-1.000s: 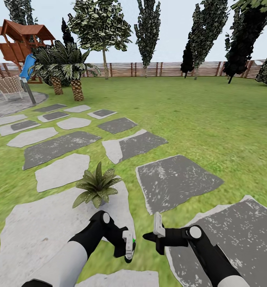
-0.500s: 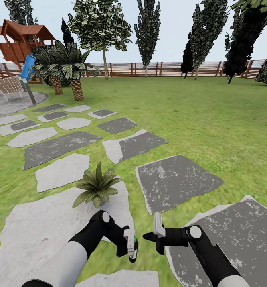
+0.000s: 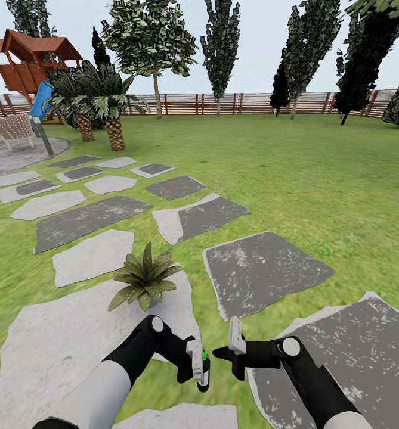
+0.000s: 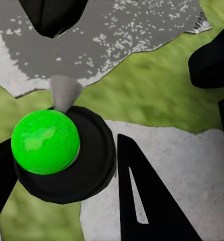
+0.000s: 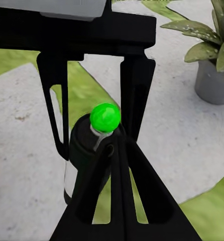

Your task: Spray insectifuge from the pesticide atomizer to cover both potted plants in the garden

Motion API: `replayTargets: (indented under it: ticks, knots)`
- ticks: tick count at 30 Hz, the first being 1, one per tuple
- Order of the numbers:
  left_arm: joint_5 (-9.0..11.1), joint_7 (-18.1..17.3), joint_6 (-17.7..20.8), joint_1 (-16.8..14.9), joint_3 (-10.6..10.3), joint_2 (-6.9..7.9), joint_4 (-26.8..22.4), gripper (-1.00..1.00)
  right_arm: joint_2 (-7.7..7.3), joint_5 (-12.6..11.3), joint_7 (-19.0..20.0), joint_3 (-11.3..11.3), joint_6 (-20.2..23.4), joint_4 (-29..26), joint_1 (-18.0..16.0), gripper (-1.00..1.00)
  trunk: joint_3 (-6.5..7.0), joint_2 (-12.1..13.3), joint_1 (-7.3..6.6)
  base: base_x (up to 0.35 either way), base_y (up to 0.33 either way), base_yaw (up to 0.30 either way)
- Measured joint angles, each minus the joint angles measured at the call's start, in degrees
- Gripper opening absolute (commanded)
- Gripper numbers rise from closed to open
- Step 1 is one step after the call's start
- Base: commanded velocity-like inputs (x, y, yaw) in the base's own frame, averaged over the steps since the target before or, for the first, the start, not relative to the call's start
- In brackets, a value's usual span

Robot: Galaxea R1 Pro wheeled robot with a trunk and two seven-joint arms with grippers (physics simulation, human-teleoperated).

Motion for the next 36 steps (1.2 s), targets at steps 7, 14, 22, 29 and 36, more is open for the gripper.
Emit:
replayTargets:
  ticks: [7,14,22,29,36]
  knots:
    - [0.1,0.0,0.0,0.0,0.0,0.0,0.2,-1.0,0.67,0.1,0.0,0.0,0.1,0.0,-0.2,-1.0,0.0,0.0,0.0,0.0,0.0,0.0]
    - [0.2,0.0,-0.1,0.0,0.0,0.0,0.9,-1.0,0.7,0.1,0.0,0.0,0.1,0.1,-0.3,-1.0,0.0,0.0,0.0,0.0,0.0,0.0]
    - [3.9,-0.1,-0.2,0.0,0.0,0.0,0.9,-1.0,0.7,0.1,0.0,0.0,0.1,0.2,-0.4,-1.0,0.0,0.0,0.0,0.0,0.0,0.0]
    - [4.0,-0.1,-0.2,0.0,0.0,0.0,0.9,-1.0,0.7,0.2,0.0,0.0,0.1,0.2,-0.4,-1.0,0.0,0.0,0.0,0.0,0.0,0.0]
    - [3.9,-0.1,-0.2,0.0,0.0,0.0,1.0,-1.0,0.7,0.1,0.0,0.0,0.1,0.2,-0.4,-1.0,0.0,0.0,0.0,0.0,0.0,0.0]
